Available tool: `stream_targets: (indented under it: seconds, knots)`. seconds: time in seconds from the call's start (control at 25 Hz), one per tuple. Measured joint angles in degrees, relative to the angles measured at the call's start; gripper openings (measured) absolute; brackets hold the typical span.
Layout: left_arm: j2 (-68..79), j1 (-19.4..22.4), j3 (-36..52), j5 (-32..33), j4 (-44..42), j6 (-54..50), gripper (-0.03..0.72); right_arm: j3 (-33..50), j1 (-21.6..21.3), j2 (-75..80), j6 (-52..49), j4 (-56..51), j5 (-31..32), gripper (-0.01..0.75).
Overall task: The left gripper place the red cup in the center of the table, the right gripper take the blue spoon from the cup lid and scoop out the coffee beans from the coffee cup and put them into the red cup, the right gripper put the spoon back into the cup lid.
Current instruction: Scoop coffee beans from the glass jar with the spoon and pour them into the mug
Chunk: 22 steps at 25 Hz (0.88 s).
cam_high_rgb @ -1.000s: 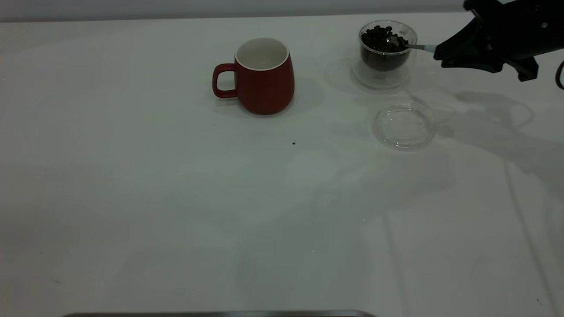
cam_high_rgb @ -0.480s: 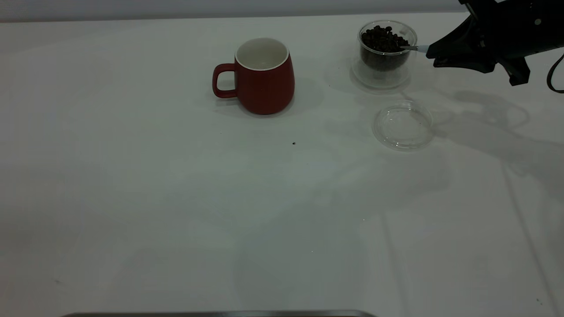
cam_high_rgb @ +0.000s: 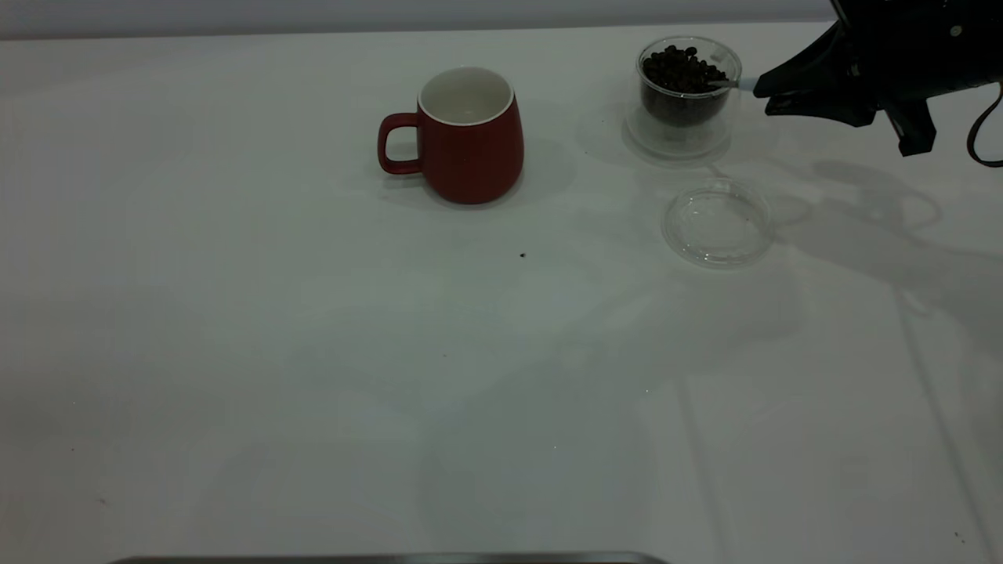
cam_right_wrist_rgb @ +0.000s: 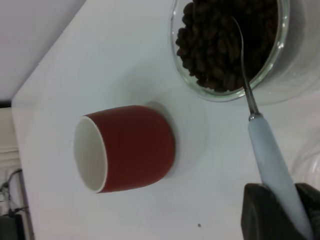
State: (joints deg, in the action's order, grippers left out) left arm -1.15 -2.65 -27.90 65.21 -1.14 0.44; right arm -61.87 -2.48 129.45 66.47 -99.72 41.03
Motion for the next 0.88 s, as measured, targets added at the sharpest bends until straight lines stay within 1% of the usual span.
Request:
stream_targets:
  seconds: [0.28,0.64,0.88]
  knots:
    - [0.00,0.00,0.00,0.00,0.00,0.00,0.587,0.00,-1.22,0.18,-2.68,0.09,2.65,0.114]
    - [0.00,0.00,0.00,0.00,0.05,-0.05,0.587,-0.05,-2.85,3.90,-3.48,-1.59,8.48,0.114]
    - [0.00,0.00,0.00,0.00,0.05,-0.05,0.587,-0.11,-4.81,3.90,-3.81,-1.59,12.88,0.114]
